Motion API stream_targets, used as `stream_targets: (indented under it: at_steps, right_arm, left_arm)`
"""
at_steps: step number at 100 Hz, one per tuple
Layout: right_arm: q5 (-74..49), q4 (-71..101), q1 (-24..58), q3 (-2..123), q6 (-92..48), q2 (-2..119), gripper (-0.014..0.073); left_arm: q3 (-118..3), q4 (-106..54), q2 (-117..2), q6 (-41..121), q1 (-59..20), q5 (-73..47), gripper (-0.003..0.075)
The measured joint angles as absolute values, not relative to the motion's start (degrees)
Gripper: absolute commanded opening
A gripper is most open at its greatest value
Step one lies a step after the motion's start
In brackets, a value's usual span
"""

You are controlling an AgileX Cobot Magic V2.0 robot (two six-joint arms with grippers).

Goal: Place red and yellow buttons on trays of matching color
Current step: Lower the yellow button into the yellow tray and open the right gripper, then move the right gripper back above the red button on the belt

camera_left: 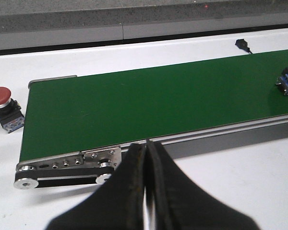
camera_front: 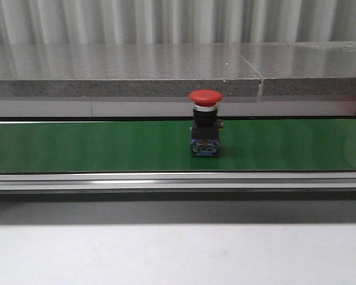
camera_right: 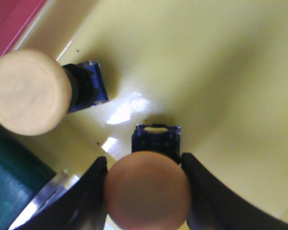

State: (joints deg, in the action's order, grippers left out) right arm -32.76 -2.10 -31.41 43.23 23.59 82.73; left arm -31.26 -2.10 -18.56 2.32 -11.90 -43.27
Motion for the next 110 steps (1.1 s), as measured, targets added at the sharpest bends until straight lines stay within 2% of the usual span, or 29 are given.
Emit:
stream_targets:
  at_steps: [12,21,48,82,110]
  right_arm:
    - [-31.49,-2.1,-31.41,43.23,23.59,83.23,0.0479]
    - [-31.45,-2.1,-31.41,43.23,23.59,83.23,0.0558]
    - [-32.49,-2.9,-31.41,43.23,23.59,81.04,0.0559]
    - [-39.53,-3.96,-31.06,43.23,23.68,67.36,0.0559]
    - [-50.85,-4.07,-22.75,45.43,17.83,59.31,0.0559]
  left_arm:
    - [-31.26,-2.1,-18.56,2.32,-11.9,-43.27,-0.0021]
    - [-31.26,-2.1,-18.56,2.32,-11.9,-43.27,-0.0021]
    - [-31.26,-2.1,-18.56,2.32,-11.9,-43.27,-0.0021]
    - [-31.26,-2.1,-18.56,2.32,-11.9,-43.27,-0.0021]
    - [-31.26,-2.1,-18.56,2.32,-11.9,-43.27,-0.0021]
